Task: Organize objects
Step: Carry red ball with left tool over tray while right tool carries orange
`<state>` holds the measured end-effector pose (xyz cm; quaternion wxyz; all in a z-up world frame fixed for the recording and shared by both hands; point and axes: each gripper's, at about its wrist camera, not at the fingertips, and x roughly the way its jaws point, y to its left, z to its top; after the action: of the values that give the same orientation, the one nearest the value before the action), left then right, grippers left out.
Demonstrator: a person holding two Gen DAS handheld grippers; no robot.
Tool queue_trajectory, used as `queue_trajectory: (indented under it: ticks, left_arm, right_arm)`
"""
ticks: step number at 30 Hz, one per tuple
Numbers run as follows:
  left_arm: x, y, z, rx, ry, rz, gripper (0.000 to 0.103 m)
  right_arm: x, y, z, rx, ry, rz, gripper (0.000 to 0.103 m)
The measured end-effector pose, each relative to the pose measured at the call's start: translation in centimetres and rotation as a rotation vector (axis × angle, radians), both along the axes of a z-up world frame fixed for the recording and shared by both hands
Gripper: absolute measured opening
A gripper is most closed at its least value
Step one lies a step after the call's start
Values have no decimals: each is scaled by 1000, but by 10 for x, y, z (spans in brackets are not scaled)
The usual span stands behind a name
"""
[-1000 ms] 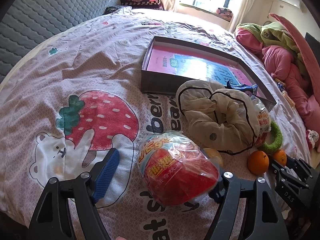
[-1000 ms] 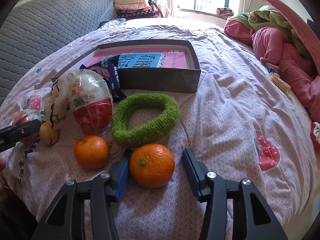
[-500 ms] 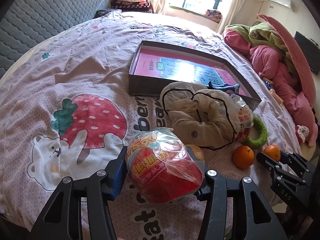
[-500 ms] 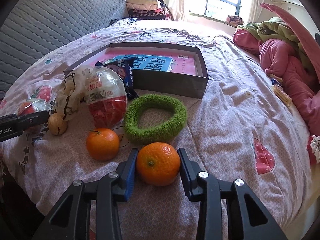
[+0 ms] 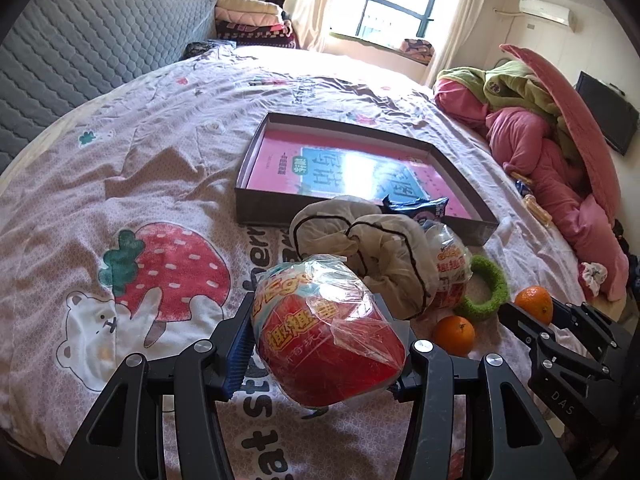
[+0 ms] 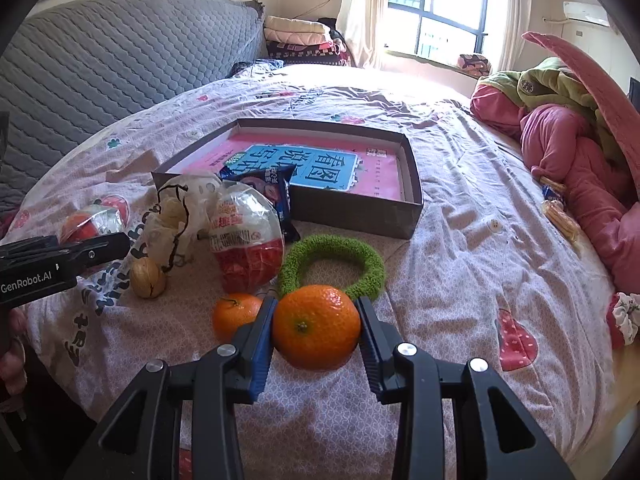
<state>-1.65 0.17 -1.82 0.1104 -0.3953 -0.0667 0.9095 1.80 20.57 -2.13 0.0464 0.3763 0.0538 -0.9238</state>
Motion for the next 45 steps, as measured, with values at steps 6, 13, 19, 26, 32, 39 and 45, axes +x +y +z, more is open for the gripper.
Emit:
queue_trajectory:
  ticks: [6,13,19,26,32,39,45]
  left_arm:
    - [-2,8,17,13,61,-1,55]
    - [-22,12,34,14,119,34,55]
    - [-47,12,39,-4,140,76,55]
    - [-74,20,35,-23,139,83,55]
    - [-103,23,23,-53,92,92,55]
    - [-130,16,11,-50,36,105,55]
    - [-146,23,0,-88,-3,74,55]
  right_arm:
    - [-6,-2,11,-6,38,-11,39]
    - [-22,2,25,-33,87,-43,39]
    - [-37,6,33,-54,112,-69,39]
    - [-64,4,42,-28,131,-83,39]
    - [-99,5,30,-10,94,-103,39]
    - [-137,13,9,18,28,-121,39]
    - [-161,21,-4,-2,-28,-119,39]
